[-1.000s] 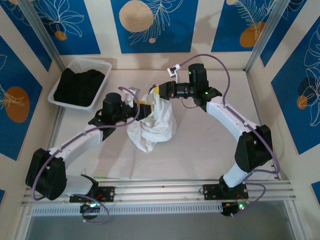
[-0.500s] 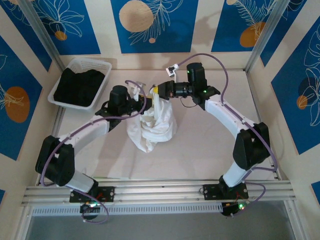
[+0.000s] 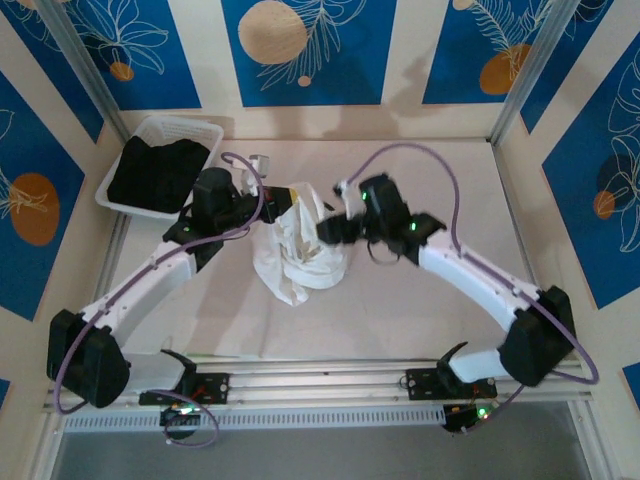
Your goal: Fold the inside-out t-shirt
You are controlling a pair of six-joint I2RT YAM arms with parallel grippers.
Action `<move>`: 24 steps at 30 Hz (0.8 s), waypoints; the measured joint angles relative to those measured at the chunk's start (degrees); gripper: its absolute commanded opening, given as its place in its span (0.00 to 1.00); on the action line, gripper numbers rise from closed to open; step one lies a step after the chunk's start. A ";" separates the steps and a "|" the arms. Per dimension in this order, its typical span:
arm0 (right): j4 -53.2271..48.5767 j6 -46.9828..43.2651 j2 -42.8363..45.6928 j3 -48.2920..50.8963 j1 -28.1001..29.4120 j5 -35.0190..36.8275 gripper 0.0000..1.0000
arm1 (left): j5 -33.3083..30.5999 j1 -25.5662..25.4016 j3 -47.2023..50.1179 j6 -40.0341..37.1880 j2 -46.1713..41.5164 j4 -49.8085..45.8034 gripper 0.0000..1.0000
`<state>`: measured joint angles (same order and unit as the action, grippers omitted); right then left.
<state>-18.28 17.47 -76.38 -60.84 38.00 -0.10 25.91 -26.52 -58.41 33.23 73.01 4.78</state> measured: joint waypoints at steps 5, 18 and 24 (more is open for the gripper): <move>8.28 1.36 -2.14 9.60 4.44 5.42 0.53 | 0.50 0.00 0.11 1.42 -0.96 -0.13 0.00; 4.98 -7.69 2.12 -2.82 -8.02 -8.70 0.01 | -1.99 1.81 -7.67 1.36 -1.38 -5.11 0.00; -4.37 -12.31 4.98 -16.63 -17.79 -21.97 0.00 | -3.45 5.70 -11.82 3.58 -3.61 -3.17 0.00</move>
<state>-22.65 5.17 -71.40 -77.47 20.21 -22.06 22.46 -20.82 -70.24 36.82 69.41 1.61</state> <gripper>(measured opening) 0.073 0.054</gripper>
